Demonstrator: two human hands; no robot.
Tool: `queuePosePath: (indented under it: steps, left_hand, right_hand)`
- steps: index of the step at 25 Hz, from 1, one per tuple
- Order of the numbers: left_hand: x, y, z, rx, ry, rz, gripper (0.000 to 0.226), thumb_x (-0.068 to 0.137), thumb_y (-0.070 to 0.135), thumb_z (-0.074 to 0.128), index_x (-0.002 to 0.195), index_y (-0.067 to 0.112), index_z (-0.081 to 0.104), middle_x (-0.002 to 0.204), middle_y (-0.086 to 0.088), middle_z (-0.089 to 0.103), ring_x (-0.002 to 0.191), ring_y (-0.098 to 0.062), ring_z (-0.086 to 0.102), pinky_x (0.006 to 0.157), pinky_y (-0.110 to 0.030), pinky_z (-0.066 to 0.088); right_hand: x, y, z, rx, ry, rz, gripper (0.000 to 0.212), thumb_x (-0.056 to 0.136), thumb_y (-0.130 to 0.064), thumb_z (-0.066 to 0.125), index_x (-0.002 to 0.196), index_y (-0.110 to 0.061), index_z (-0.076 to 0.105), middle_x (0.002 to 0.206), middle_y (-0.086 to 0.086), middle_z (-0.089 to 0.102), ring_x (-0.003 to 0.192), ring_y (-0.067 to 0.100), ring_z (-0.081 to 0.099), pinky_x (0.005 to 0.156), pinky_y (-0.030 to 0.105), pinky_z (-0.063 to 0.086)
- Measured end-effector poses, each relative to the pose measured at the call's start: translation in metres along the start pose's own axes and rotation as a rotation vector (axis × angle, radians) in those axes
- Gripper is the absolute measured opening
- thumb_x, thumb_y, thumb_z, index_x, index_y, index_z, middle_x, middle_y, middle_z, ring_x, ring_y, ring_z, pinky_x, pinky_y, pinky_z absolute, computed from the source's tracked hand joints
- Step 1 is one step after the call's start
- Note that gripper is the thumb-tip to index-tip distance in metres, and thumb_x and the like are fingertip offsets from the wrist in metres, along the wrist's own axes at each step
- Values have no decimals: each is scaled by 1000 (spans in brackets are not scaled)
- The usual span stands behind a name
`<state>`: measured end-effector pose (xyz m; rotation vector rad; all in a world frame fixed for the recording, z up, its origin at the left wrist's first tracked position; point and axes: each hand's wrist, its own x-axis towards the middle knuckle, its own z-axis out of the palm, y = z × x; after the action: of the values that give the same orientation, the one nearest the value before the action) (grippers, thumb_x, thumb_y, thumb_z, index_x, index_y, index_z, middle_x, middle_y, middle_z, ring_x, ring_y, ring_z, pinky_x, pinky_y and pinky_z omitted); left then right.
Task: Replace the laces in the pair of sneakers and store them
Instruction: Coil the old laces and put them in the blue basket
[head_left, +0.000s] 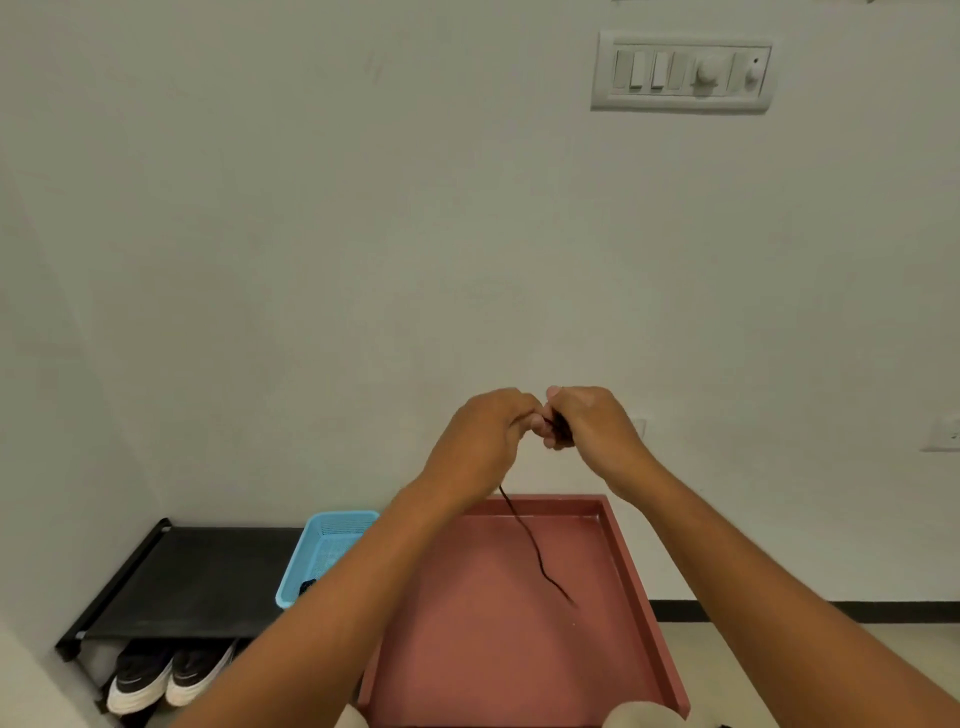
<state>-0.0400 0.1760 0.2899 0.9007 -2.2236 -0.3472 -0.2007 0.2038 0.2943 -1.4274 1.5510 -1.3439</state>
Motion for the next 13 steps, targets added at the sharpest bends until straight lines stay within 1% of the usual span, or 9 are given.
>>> queuePosePath:
  steps: [1,2,4,6,8,10,11,13]
  left_hand:
    - [6,-1,-7,47,43,3,24,106,17,51,98,14,73,84,6,61,78,-15,58,73,-28,47]
    - [11,-4,-12,69,73,-2,24,106,17,51,98,14,73,84,9,60,78,-13,58,74,-27,46]
    - [17,-14,-15,21,87,-42,23,106,18,52,96,15,74,79,13,59,75,-9,56,71,-24,45]
    - [16,-22,-10,-87,87,-109,25,105,17,53,90,17,73,73,13,58,67,-3,53,64,-16,38]
    - [14,-26,-3,-204,113,-170,27,105,16,53,85,17,72,69,9,57,62,-2,48,60,-14,37]
    - [8,-28,5,-278,130,-229,30,105,15,53,82,17,72,69,4,57,60,-3,45,58,-15,36]
    - [3,-27,9,-286,119,-251,30,104,14,53,82,18,72,69,3,57,61,-6,46,57,-16,36]
    - [-8,-24,18,-249,45,-261,29,104,13,52,83,17,73,71,4,58,63,-10,48,59,-19,37]
  right_hand:
    - [-5,1,3,-51,-80,17,46,106,-25,45,74,0,66,65,11,67,57,20,58,64,35,50]
    - [-10,1,5,-31,-152,48,47,106,-26,44,69,-4,62,60,10,59,53,20,51,61,35,44]
    - [-15,0,6,164,-240,132,48,107,-29,40,63,-13,46,58,4,38,50,17,33,58,32,29]
    - [-17,-4,6,356,-274,207,47,107,-33,40,62,-19,37,61,0,26,53,15,21,56,31,20]
    - [-16,-7,6,503,-306,237,45,106,-32,43,63,-21,36,63,-2,21,54,14,17,53,28,20]
    - [-14,-10,5,691,-319,251,44,106,-27,45,64,-21,38,62,-3,22,53,13,19,50,26,24]
    - [-12,-13,4,806,-302,254,43,106,-25,44,64,-20,39,61,-4,25,52,12,22,50,26,26]
    - [-4,-17,-1,1031,-204,240,38,106,-19,43,67,-19,42,60,-3,32,50,11,29,50,24,31]
